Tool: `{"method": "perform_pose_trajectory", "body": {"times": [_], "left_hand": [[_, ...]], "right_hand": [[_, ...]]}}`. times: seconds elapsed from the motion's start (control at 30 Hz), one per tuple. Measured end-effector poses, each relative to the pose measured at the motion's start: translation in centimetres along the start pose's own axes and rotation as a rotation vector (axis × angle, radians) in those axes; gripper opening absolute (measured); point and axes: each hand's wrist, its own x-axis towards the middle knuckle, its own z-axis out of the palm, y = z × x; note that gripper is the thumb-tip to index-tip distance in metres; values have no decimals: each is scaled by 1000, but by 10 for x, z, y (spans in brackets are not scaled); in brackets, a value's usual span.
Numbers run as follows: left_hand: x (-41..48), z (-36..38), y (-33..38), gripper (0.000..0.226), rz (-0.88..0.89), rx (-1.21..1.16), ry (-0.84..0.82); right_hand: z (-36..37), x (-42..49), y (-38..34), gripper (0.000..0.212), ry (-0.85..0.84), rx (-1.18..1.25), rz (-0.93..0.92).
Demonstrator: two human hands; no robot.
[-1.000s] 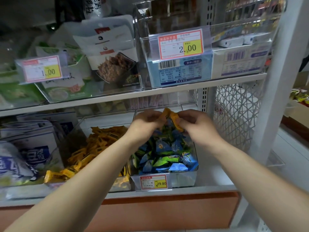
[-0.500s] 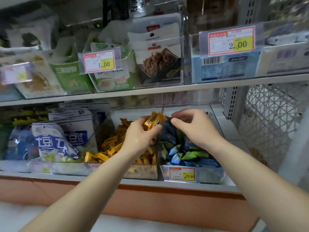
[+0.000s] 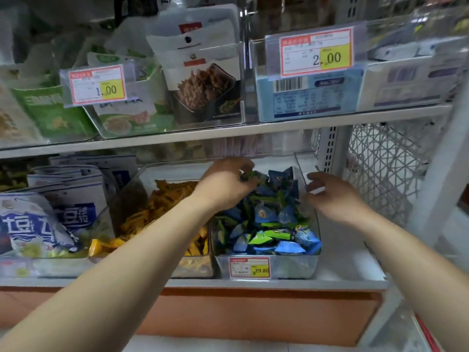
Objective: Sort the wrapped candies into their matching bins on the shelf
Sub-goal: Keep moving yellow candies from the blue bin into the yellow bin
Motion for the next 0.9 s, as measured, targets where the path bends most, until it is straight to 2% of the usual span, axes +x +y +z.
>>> {"method": "perform_pose_trajectory", "body": {"times": [0.13, 0.23, 0.33, 0.4, 0.5, 0.57, 0.7, 0.83, 0.9], "left_hand": [[44, 43, 37, 42, 133, 70, -279], [72, 70, 44, 43, 165, 66, -400], [80, 90, 35, 52, 114, -4, -541], [78, 94, 25, 58, 122, 44, -604], [75, 84, 6, 48, 213, 222, -624], [72, 71, -3, 43, 248, 283, -618], [68, 59, -7, 39, 265, 303, -627], [73, 65, 3, 33, 293, 317, -545], [78, 71, 7, 37, 292, 312, -510]], "right_hand": [[-1, -3, 13, 34, -50, 105, -19], [-1, -3, 18, 21, -69, 170, -54], [1, -4, 20, 25, -56, 227, -86], [1, -3, 23, 23, -51, 280, -77], [2, -1, 23, 39, -57, 283, -62], [2, -1, 24, 42, -55, 286, -60], [3, -3, 25, 41, -69, 301, -54], [6, -4, 25, 48, -54, 294, -48], [7, -3, 26, 46, -54, 294, -51]]}}
